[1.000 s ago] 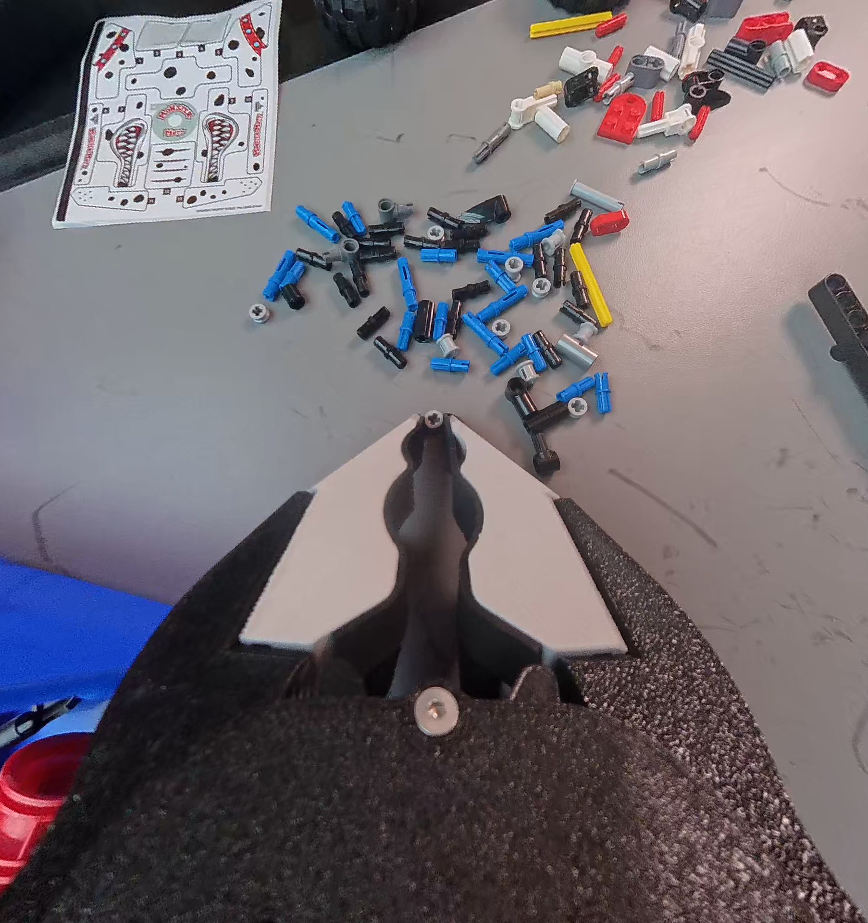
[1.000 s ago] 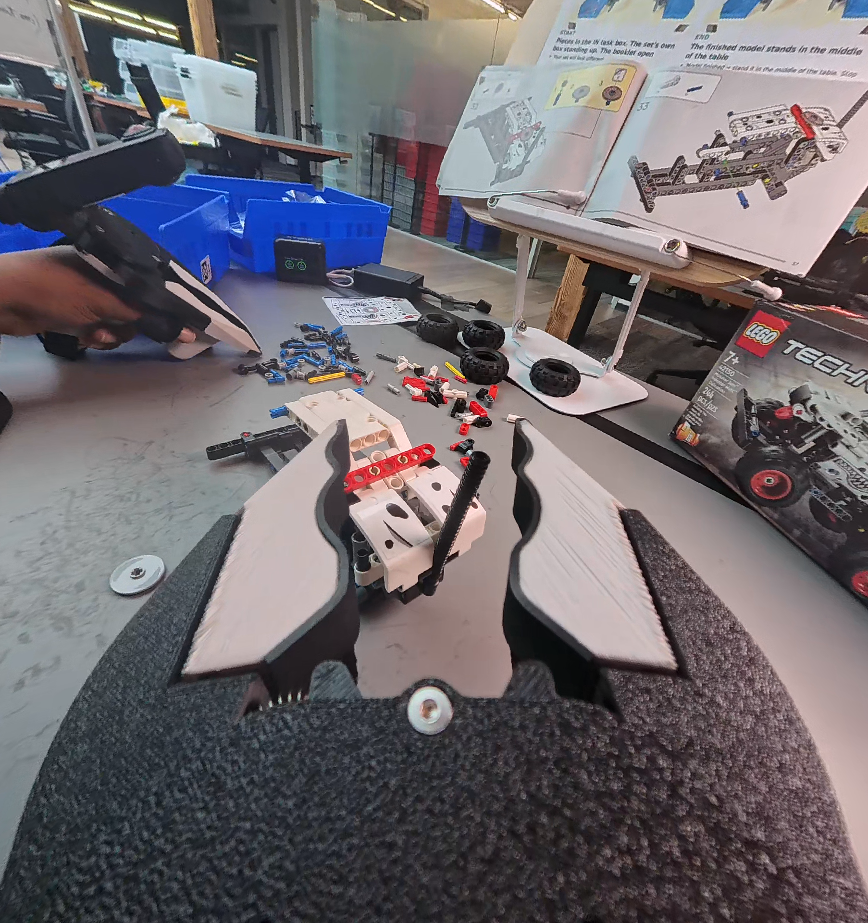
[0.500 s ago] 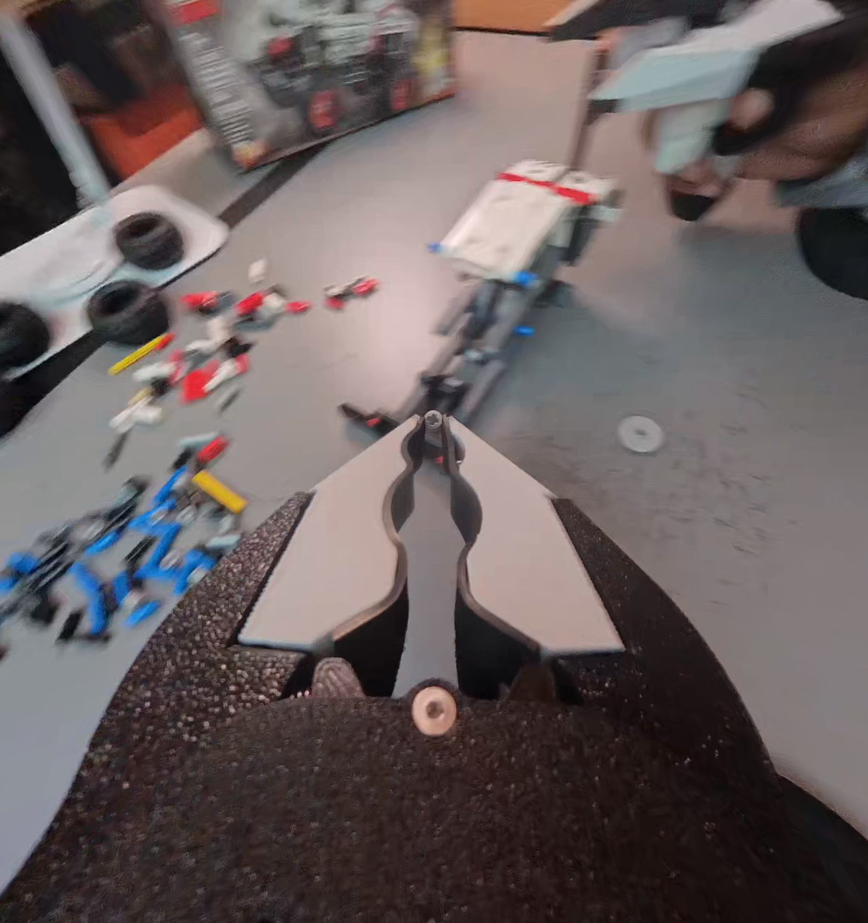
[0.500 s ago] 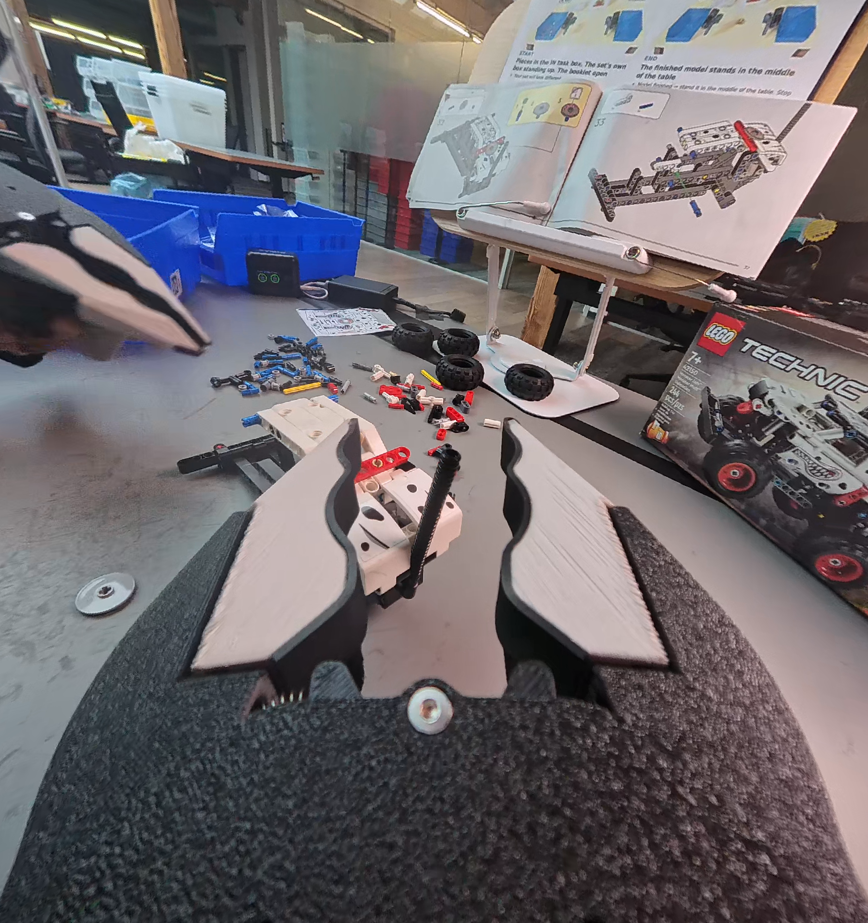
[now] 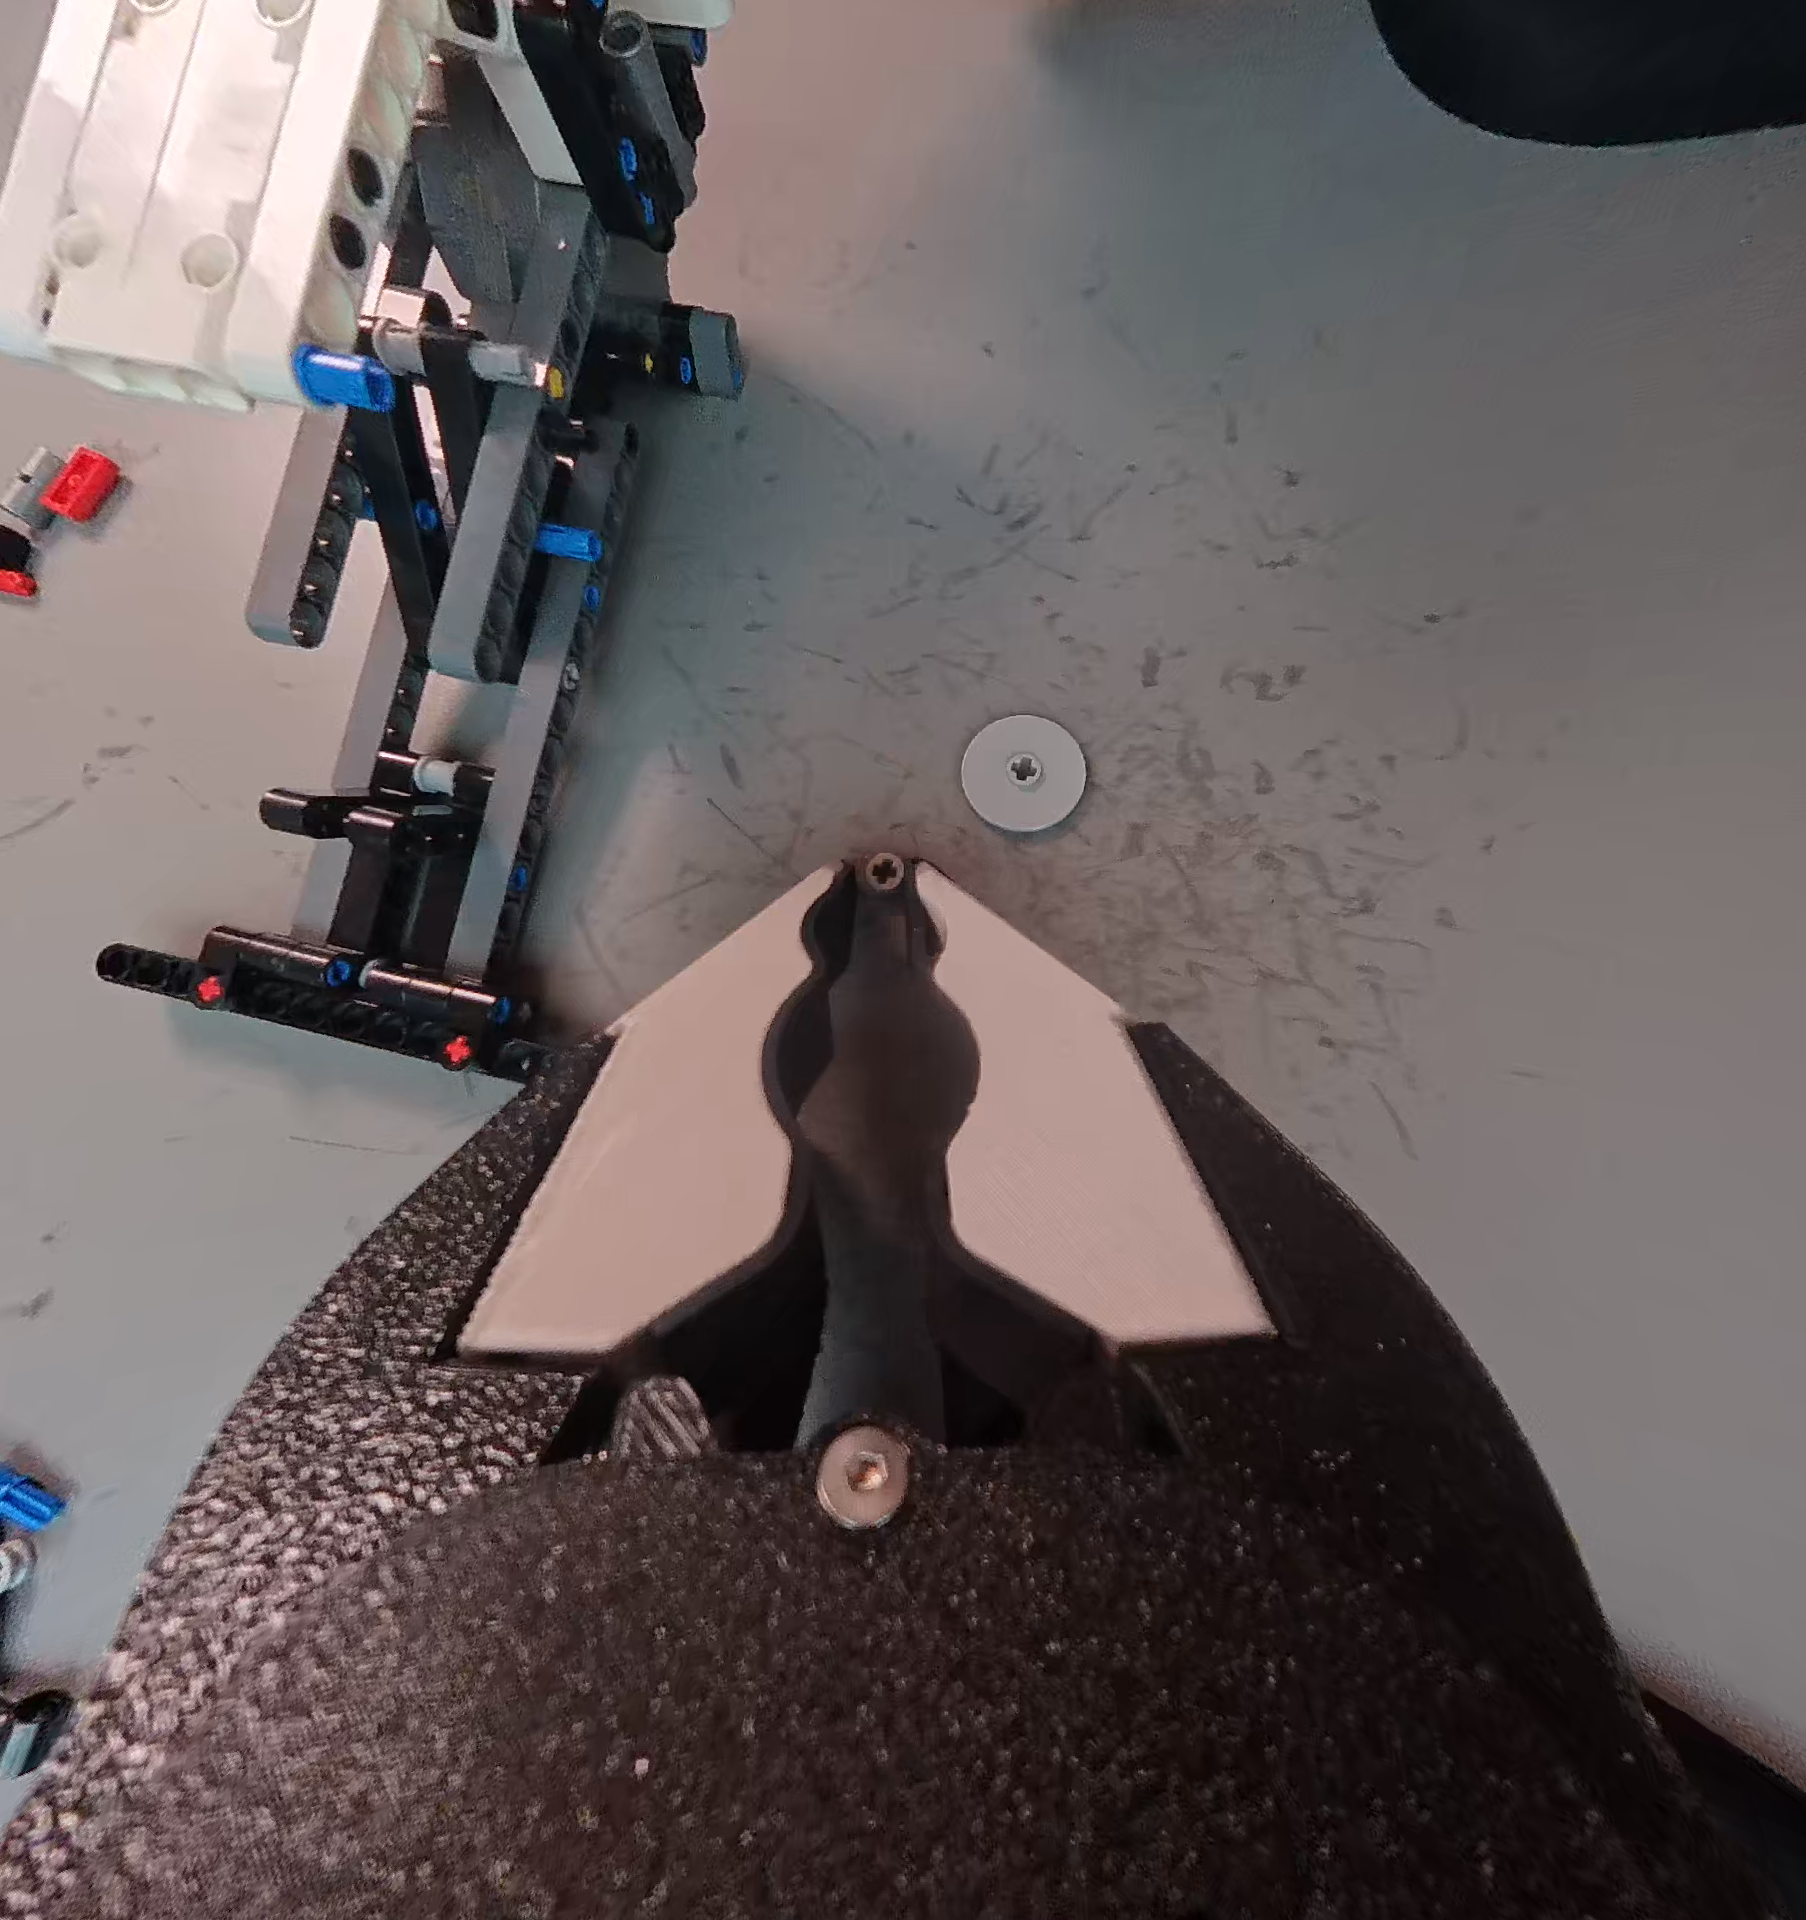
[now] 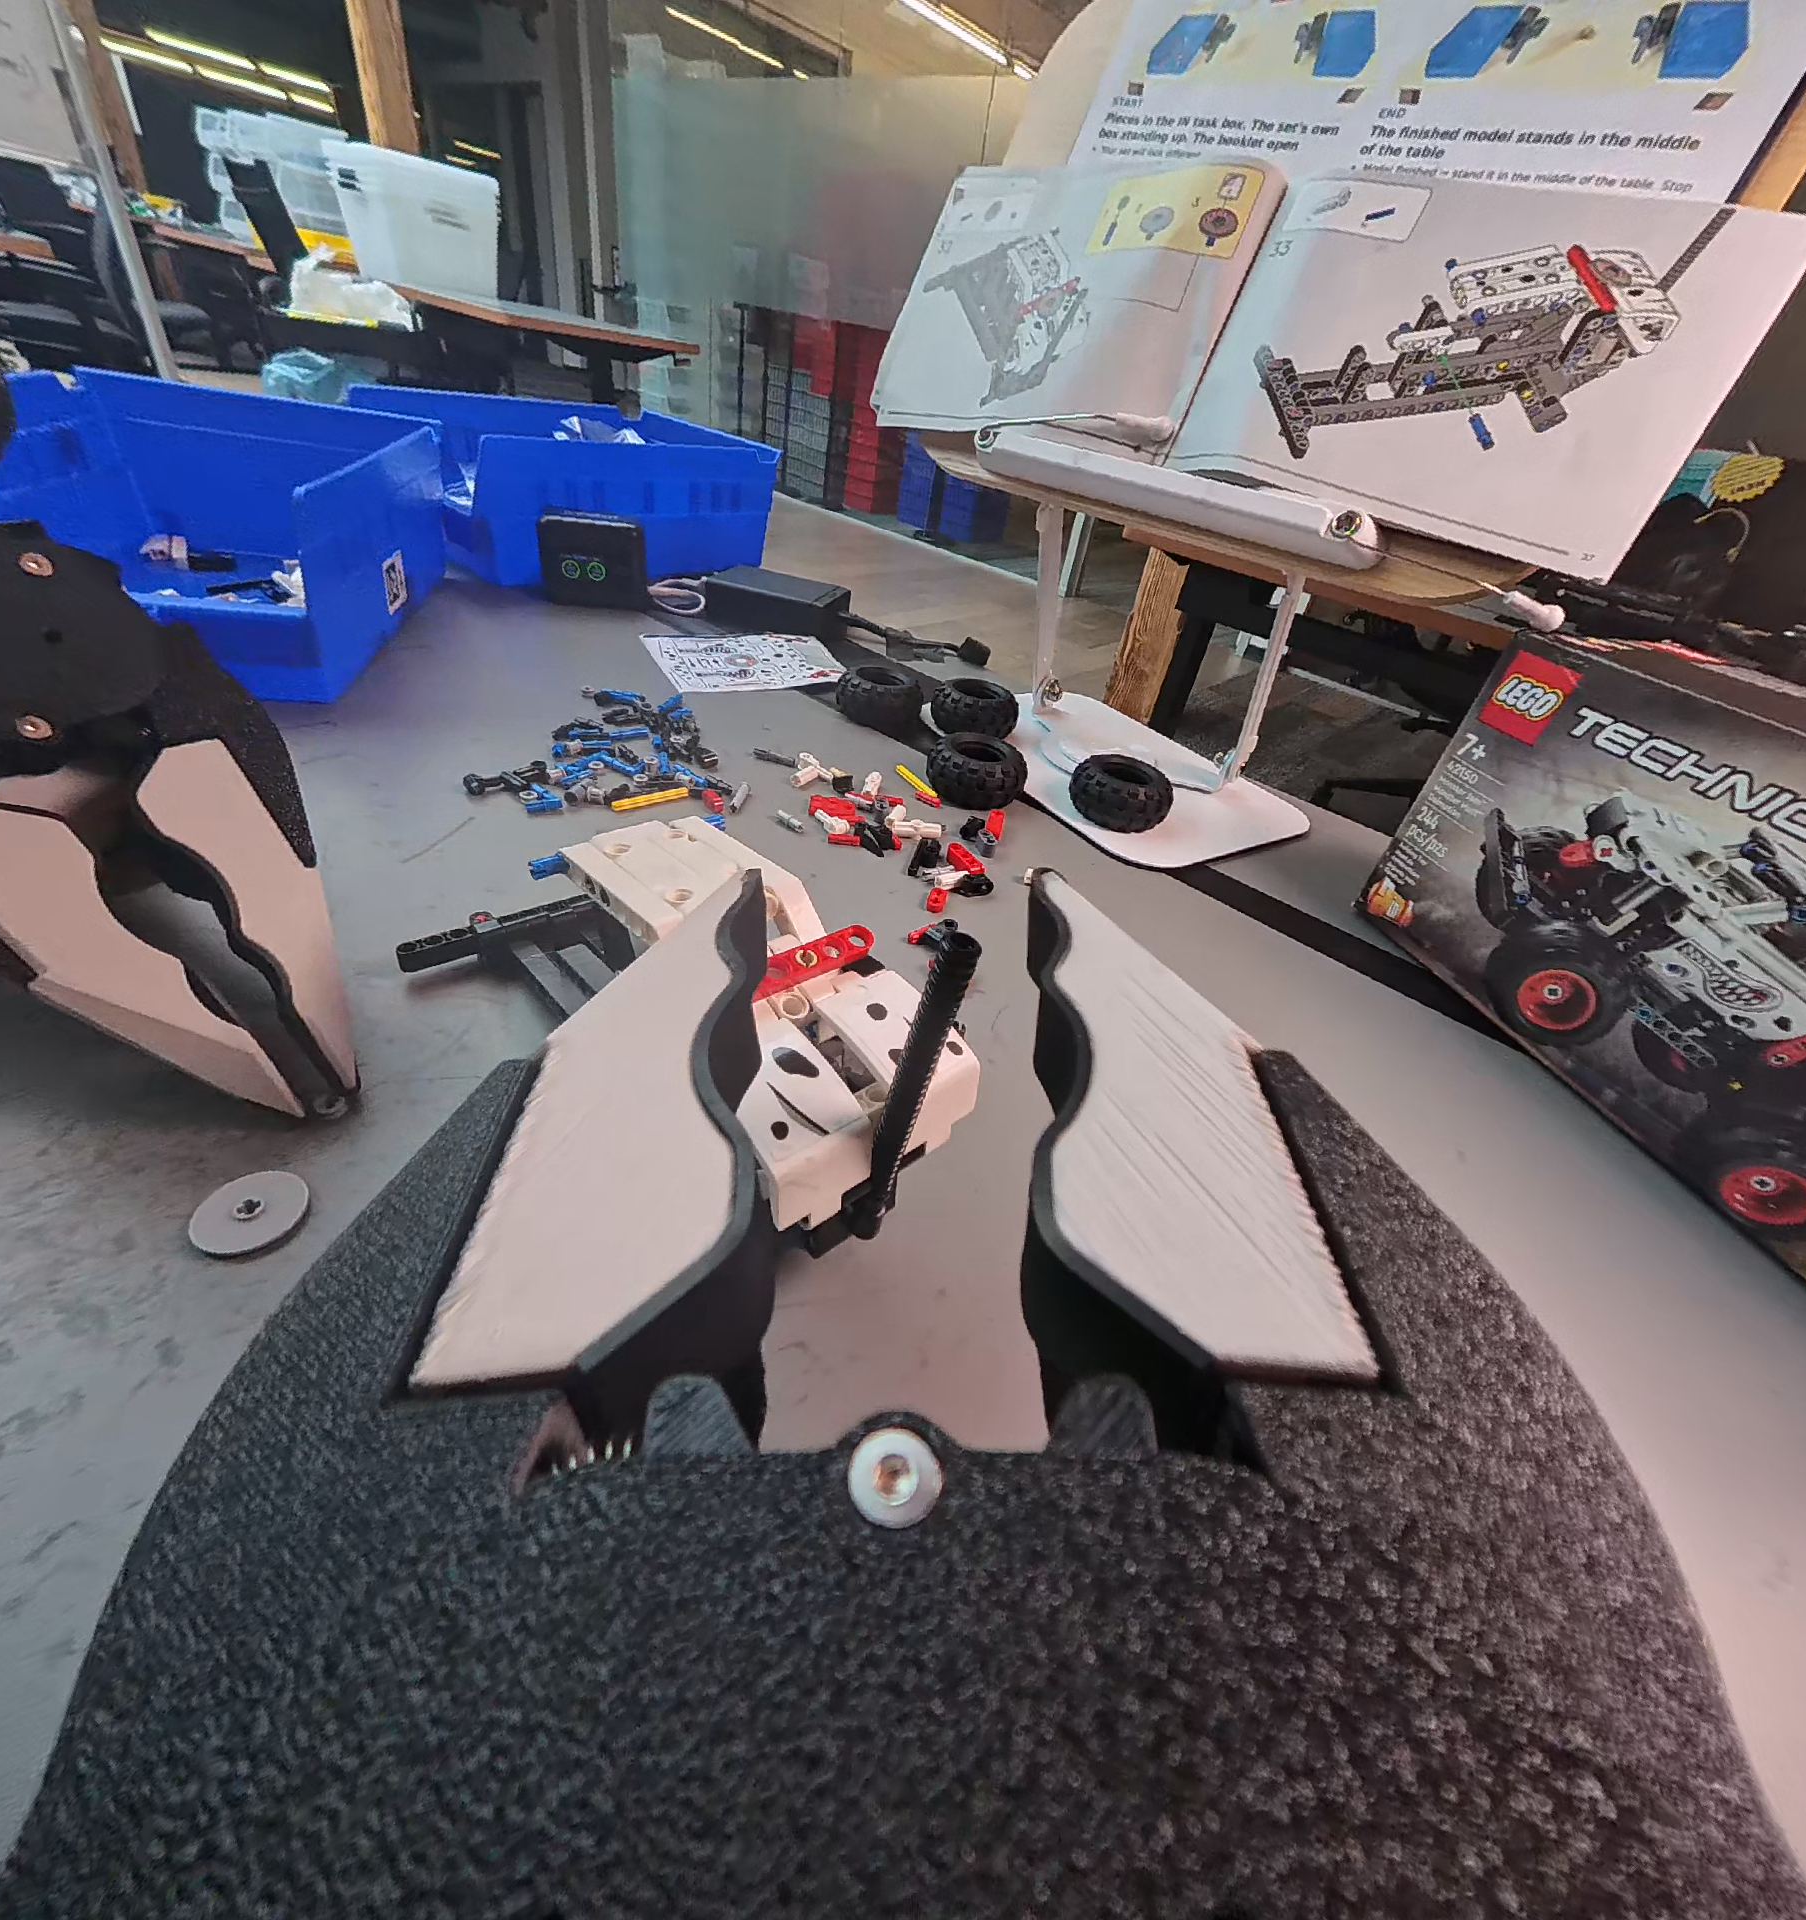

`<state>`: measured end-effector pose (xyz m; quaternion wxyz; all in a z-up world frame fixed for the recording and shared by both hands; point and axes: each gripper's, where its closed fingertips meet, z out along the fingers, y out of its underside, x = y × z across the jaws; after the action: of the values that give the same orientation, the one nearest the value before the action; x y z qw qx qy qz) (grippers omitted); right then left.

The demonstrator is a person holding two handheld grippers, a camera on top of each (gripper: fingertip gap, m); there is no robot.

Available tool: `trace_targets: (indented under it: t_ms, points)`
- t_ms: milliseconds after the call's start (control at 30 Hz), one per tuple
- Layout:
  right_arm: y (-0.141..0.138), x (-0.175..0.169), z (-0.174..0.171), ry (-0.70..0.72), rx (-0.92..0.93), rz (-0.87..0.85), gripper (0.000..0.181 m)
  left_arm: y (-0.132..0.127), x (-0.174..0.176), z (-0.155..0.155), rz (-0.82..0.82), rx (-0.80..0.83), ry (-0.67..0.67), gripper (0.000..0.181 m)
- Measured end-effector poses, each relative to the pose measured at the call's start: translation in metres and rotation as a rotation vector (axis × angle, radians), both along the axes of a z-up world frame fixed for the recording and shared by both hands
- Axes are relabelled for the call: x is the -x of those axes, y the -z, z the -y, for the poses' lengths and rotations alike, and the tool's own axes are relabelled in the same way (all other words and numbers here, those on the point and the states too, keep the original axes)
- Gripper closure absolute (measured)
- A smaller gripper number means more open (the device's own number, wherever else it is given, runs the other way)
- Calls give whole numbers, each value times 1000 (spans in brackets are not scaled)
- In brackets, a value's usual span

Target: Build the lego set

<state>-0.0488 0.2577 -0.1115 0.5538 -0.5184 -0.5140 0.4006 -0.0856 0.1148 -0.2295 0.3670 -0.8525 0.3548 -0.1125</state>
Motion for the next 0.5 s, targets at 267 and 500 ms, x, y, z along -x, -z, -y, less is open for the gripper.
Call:
trace_targets:
  t_ms: [267, 500]
  points:
    - [-16, -5, 4, -5, -18, -47, 138, -64, 149, -24, 326, -195, -603, 165]
    - [-19, -5, 11, -25, -34, -53, 142, -22, 183, -18, 184, -70, -711, 169]
